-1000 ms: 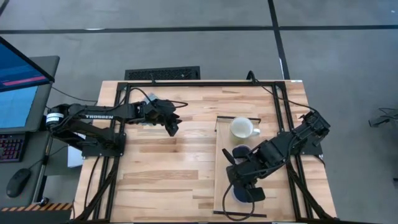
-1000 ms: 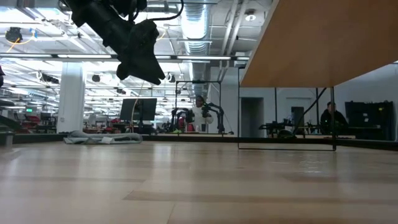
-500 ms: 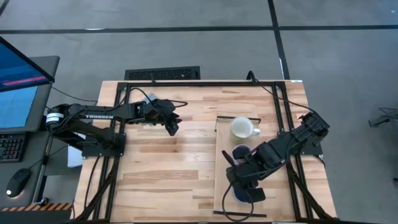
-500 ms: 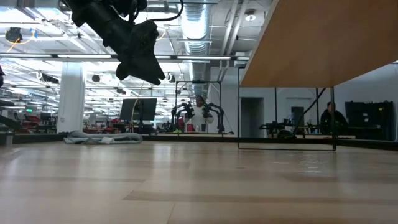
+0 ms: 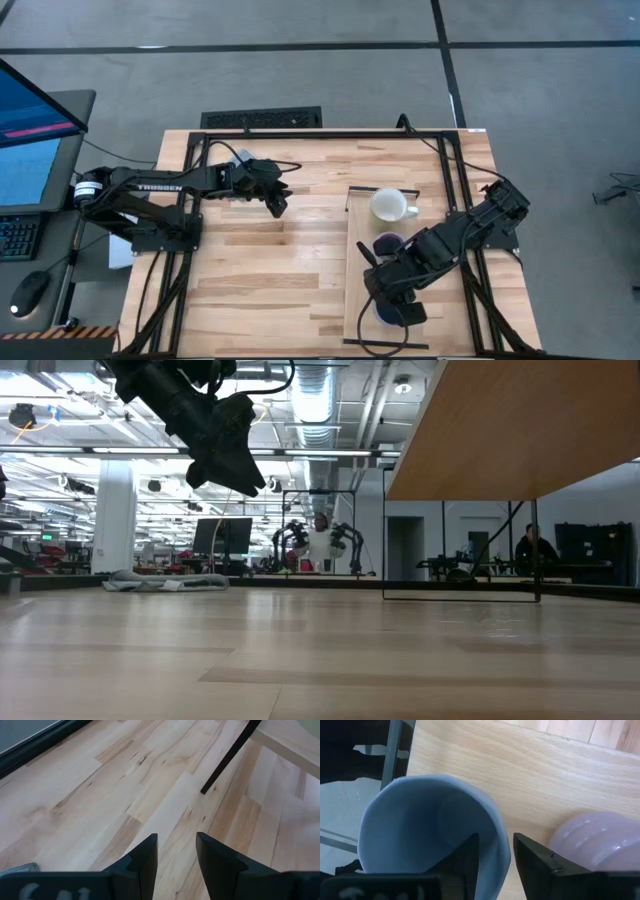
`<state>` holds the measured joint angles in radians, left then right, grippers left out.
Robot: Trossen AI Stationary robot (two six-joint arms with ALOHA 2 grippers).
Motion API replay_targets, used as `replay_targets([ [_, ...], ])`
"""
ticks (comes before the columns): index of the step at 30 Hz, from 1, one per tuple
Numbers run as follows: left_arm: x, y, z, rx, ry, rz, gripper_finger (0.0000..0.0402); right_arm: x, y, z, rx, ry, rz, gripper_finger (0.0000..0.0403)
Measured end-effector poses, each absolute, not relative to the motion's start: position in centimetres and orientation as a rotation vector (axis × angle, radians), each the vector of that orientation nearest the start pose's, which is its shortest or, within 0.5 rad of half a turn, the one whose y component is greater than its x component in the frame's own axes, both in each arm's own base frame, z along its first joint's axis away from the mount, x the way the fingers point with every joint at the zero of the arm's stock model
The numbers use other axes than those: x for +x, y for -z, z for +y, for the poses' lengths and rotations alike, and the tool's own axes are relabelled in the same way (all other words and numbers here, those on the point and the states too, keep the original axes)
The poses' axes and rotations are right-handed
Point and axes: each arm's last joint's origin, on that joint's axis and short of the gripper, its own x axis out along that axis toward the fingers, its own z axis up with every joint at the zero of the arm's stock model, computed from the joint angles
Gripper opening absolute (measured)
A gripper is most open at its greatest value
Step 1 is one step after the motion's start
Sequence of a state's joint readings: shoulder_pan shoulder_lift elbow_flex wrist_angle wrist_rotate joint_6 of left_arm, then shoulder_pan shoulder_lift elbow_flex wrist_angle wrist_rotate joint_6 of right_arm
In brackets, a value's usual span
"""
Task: Stack small to large cups/mugs on shelf
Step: Return to Home Position
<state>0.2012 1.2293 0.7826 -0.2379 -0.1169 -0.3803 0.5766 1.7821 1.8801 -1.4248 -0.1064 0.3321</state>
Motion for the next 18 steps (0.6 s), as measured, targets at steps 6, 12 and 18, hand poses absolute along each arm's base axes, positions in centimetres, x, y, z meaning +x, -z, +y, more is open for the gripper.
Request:
replay_targets([
  [6, 24.75, -23.95, 5.39, -0.392, -0.433, 0.62, 0.0125, 28.09, -35.21, 18.61, -0.04, -0.351, 1.376, 0.0168],
  [12, 24.75, -23.95, 5.39, -0.393, -0.433, 0.62, 0.0125, 28.08, -35.27, 18.6, -0.04, -0.352, 1.374, 0.0226],
  [18, 24.75, -23.95, 5.39, -0.393, -0.433, 0.62, 0.0125, 28.21, -35.33, 18.69, -0.051, -0.373, 1.353, 0.026],
])
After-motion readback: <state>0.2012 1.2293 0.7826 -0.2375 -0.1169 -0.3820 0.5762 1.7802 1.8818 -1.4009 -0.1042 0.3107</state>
